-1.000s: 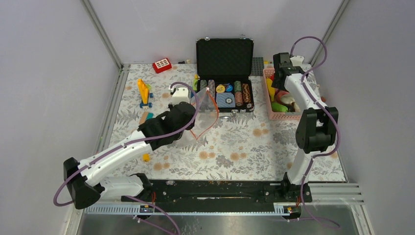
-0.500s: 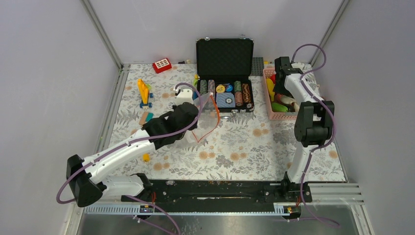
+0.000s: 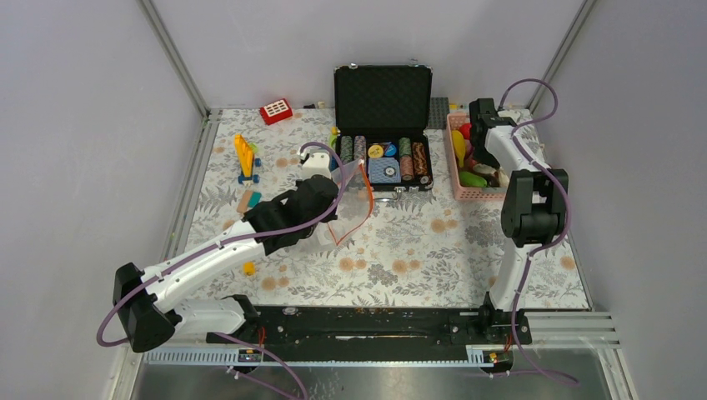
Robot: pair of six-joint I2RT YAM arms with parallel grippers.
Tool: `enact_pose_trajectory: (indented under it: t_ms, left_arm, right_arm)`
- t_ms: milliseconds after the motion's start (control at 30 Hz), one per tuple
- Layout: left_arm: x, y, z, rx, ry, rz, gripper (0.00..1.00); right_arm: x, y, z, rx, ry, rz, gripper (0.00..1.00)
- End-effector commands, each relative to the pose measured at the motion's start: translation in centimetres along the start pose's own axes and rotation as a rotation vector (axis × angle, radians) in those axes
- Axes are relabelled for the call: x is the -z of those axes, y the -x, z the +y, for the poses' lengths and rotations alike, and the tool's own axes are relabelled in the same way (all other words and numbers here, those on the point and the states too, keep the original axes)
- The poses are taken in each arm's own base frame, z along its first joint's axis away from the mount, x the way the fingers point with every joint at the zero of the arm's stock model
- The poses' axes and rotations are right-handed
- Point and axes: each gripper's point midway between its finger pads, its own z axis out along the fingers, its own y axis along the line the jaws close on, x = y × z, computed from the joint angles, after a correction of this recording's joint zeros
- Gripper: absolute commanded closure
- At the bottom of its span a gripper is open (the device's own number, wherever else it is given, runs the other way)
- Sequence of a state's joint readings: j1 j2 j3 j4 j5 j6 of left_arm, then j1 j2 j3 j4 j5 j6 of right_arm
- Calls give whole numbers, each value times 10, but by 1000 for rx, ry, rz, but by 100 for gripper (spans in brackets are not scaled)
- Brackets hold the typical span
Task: Place the food in the zip-top bag and seal the zipper
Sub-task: Pick up the fake vegetable from the bin.
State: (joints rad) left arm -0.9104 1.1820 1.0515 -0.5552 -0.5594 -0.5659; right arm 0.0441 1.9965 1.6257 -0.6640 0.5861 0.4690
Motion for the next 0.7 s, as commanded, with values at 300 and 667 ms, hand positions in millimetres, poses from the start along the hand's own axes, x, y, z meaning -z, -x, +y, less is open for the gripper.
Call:
enact_pose_trajectory:
  t_ms: [300, 667]
  left_arm:
    - [4, 10, -9, 35, -57, -32, 100]
    - [4, 8, -14, 37, -82, -24, 100]
  right_arm:
    - [10, 11, -10, -102, 27, -58, 100]
    - [54, 36, -30, -163, 106, -181, 100]
